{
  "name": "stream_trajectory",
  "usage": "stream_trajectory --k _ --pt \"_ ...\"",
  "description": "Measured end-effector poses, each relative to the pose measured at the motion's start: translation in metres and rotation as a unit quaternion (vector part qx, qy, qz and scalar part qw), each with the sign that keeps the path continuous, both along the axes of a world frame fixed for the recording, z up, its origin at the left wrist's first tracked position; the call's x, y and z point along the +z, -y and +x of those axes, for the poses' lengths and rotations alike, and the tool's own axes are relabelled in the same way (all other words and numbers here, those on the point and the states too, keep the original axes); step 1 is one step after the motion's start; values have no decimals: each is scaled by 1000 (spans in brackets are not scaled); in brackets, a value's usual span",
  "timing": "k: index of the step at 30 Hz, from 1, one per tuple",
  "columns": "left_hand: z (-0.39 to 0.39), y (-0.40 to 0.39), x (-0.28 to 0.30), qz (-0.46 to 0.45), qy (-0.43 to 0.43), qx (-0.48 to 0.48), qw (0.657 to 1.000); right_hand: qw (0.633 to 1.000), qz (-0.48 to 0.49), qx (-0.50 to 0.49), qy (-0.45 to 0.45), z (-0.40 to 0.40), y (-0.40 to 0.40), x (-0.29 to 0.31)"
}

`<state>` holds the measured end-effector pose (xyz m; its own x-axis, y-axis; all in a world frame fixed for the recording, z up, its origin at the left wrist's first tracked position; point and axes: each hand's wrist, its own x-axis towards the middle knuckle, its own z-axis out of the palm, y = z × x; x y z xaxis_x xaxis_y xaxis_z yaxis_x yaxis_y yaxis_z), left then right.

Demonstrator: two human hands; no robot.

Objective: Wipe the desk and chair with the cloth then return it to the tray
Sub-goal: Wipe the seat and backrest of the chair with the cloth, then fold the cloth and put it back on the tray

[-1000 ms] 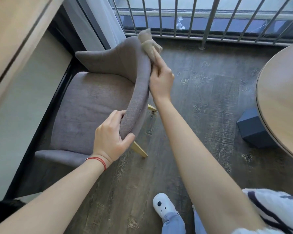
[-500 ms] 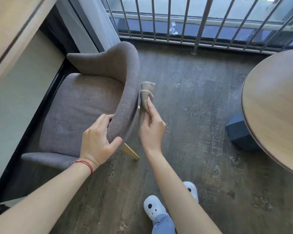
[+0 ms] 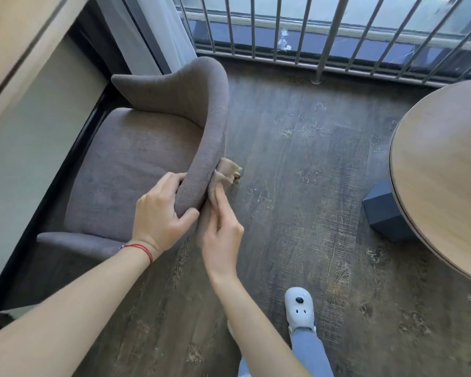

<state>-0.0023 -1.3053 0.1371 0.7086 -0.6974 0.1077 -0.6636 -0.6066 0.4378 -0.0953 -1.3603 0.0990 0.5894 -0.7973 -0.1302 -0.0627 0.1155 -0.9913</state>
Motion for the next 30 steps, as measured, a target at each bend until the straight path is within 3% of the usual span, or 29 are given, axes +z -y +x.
stream_trajectory --k 1,3,7,9,10,11,13,17,21,23,27,30 --pt "0 0 -1 -2 10 2 1000 999 34 -1 -31 -3 6 -3" --pt "2 -1 -4 -7 17 7 1000 998 12 -10 -57 -11 19 1" --pt "0 -1 -1 16 -1 25 1000 998 -43 -54 -6 -9 41 41" --pt "-3 1 5 42 -49 54 996 998 -38 -48 8 2 52 68" --pt "-5 2 14 24 -116 92 989 998 -45 -34 16 7 55 82" --pt "-7 4 28 -29 -223 147 963 998 -66 -18 15 10 56 96" --pt "-16 1 66 -204 -413 225 859 991 -129 26 7 12 53 123" --pt "-32 -36 152 -444 -514 192 709 954 -212 199 77 8 27 182" --pt "-58 -95 217 -550 -462 219 660 871 -188 427 151 1 -28 241" --pt "-72 -130 237 -607 -425 280 610 846 -175 477 162 1 -57 265" --pt "-89 -217 261 -719 -373 320 492 813 -241 519 111 13 -123 299" --pt "-102 -290 271 -755 -321 319 474 739 -301 602 36 28 -197 313"
